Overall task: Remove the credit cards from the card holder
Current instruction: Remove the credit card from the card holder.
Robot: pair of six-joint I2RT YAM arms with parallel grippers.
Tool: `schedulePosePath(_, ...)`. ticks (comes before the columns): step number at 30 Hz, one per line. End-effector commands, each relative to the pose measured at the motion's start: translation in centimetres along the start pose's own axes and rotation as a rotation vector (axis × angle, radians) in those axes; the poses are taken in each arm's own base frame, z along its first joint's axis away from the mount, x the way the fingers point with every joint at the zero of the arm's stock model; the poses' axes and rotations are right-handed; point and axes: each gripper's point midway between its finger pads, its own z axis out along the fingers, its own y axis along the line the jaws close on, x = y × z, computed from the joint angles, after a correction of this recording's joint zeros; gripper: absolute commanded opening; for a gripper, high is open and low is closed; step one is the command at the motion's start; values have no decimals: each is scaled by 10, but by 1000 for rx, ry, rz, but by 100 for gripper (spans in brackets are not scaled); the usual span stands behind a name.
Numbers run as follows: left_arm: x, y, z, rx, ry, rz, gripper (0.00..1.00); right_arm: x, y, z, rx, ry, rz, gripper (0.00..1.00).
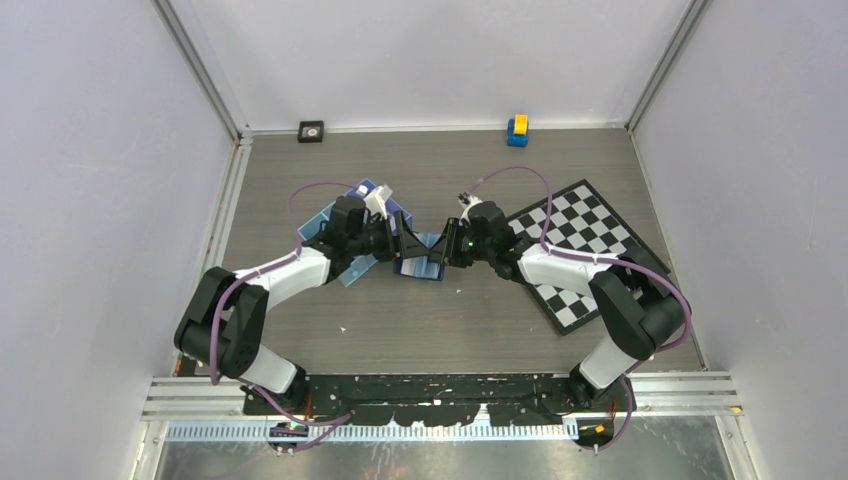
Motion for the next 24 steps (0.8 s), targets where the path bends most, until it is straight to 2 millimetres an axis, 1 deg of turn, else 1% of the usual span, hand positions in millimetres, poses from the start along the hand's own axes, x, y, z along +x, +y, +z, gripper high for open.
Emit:
schedulePosePath(1, -13, -10, 1, 18, -25, 41, 54, -15, 23, 0, -69, -39, -31, 7)
schedulePosePath(5, -13, -11, 1, 22, -24, 40, 48, -15, 25, 0, -77, -37, -31, 7)
schedulePosePath(9, -14, -16, 0, 45, -26, 44, 41, -14, 29, -1, -98, -35, -29, 7)
schedulePosePath(12, -15, -17, -1, 51, -28, 47, 32, -13, 31, -1, -115, -35, -23, 7)
schedulePosePath(13, -16, -17, -1, 50, -30, 47, 27, -14, 31, -1, -116, -36, -22, 8)
schedulePosePath(14, -16, -16, -1, 47, -31, 45, 24, -15, 32, -1, -119, -37, -21, 8)
schedulePosePath(19, -17, -18, -3, 56, -37, 41, 23, -15, 33, -3, -134, -40, -17, 8)
schedulePosePath(21, -18, -19, -4, 63, -39, 40, 20, -15, 36, -3, -151, -40, -14, 8)
schedulePosePath(22, -18, -19, -4, 66, -39, 39, 16, -15, 37, -4, -159, -39, -14, 10)
schedulePosePath(24, -19, -19, -5, 71, -40, 36, 8, -15, 40, -6, -174, -44, -16, 17)
